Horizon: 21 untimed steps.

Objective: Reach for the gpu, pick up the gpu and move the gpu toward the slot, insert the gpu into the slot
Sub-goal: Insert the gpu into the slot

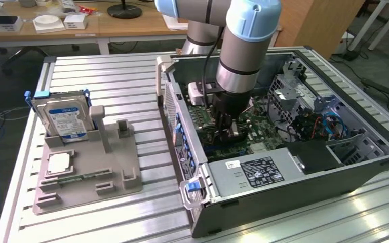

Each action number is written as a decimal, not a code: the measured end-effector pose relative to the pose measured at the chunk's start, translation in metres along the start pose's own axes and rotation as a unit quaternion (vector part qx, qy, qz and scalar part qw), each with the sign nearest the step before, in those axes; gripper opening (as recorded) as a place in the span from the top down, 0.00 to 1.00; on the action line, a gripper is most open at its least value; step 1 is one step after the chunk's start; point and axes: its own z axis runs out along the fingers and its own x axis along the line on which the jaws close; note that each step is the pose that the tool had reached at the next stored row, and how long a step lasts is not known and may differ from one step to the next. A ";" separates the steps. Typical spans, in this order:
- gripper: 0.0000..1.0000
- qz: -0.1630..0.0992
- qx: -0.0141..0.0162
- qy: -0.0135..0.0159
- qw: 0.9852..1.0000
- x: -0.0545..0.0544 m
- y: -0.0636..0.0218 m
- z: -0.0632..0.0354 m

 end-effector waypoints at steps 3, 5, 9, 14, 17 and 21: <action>0.72 0.000 0.000 0.000 1.000 0.000 0.0000 0.0000; 0.72 0.000 0.000 0.000 1.000 0.000 0.0000 0.0000; 0.72 0.000 0.000 0.000 1.000 0.000 0.0000 0.0000; 0.72 0.000 -0.001 0.000 1.000 0.000 -0.0002 0.0032; 0.72 0.000 -0.001 0.000 1.000 0.000 -0.0002 0.0032; 0.72 0.000 -0.001 0.000 1.000 0.000 -0.0002 0.0032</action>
